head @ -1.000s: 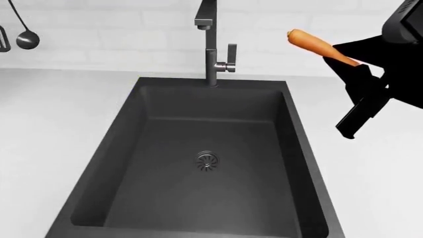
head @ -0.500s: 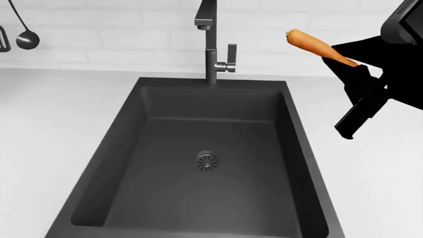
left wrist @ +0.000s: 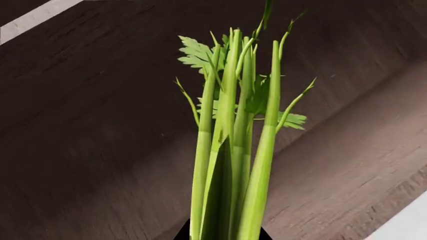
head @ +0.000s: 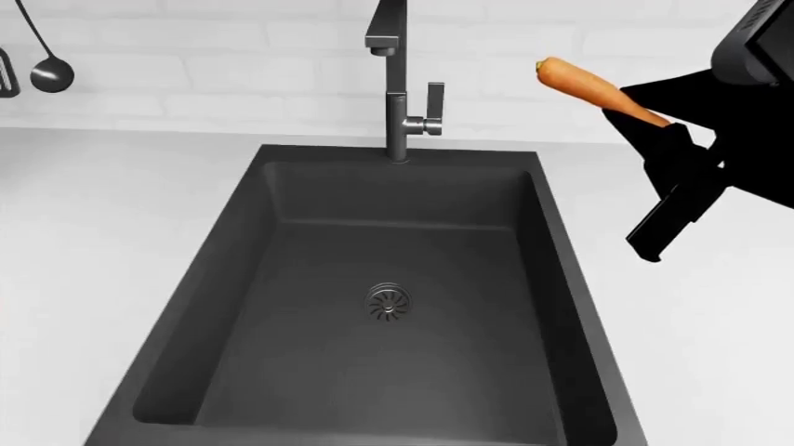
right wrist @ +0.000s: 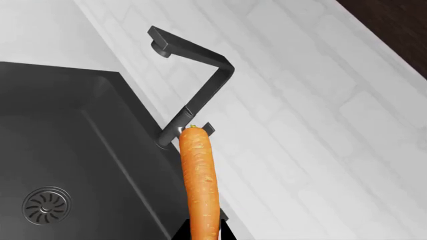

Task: Pick the celery, carrot from the counter and place them in the cabinet. Then close the cabinet.

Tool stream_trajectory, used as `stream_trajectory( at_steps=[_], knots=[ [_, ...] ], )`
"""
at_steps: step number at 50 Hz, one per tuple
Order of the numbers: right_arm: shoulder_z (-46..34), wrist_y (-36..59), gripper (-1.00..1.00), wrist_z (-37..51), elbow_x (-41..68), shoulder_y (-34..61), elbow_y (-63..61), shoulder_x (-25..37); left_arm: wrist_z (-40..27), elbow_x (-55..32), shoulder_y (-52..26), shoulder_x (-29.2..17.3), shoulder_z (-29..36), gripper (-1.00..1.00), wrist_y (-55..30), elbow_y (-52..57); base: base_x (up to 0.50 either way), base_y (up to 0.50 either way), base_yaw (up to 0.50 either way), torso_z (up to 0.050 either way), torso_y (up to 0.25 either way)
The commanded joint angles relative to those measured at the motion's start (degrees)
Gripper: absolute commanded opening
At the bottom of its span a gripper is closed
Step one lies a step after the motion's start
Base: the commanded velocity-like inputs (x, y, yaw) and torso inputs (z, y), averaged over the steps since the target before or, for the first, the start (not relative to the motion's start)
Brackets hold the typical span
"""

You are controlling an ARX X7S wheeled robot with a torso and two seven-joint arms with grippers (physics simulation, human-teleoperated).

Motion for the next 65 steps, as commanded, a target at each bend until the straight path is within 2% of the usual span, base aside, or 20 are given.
stream_trajectory(
  at_steps=[1,13,28,44,45,58,65],
  knots=[
    [-0.1,-0.9,-1.00,0.3,-0.5,-0.6,0.2,0.2,4.1,4.5,-3.3,3.1,4.2,-1.00,4.1,-10.9,0.00,0.00,0.00,0.000,0.000],
    [-0.6,-1.8,-1.00,0.4,-0.8,-1.1,0.5,0.3,12.9,8.8,-6.8,8.7,9.6,-1.00,11.3,-24.6,0.00,0.00,0.00,0.000,0.000],
    [-0.2,-1.6,-1.00,1.0,0.0,-1.4,0.3,0.6,17.3,11.9,-7.3,12.8,13.1,-1.00,6.9,-36.6,0.00,0.00,0.00,0.001,0.001],
    [-0.4,-3.0,-1.00,1.3,-0.2,-2.8,0.5,1.1,22.1,15.8,-7.5,16.3,15.8,-1.00,10.7,-43.7,0.00,0.00,0.00,0.000,0.000],
    [-0.5,-3.2,-1.00,1.2,-0.3,-3.0,0.6,1.2,22.2,15.9,-7.4,16.3,15.9,1.00,10.6,-43.6,0.00,0.00,0.00,0.000,0.000],
    [-0.3,-3.3,-1.00,1.6,0.2,-3.2,0.5,1.3,21.6,16.2,-6.1,14.8,15.1,1.00,8.4,-38.5,0.00,0.00,0.00,0.000,0.000],
    [-0.4,-3.8,-1.00,1.7,0.1,-3.5,0.6,1.4,20.5,15.5,-4.9,12.9,14.4,1.00,5.5,-30.9,0.00,0.00,0.00,0.000,0.000]
  ],
)
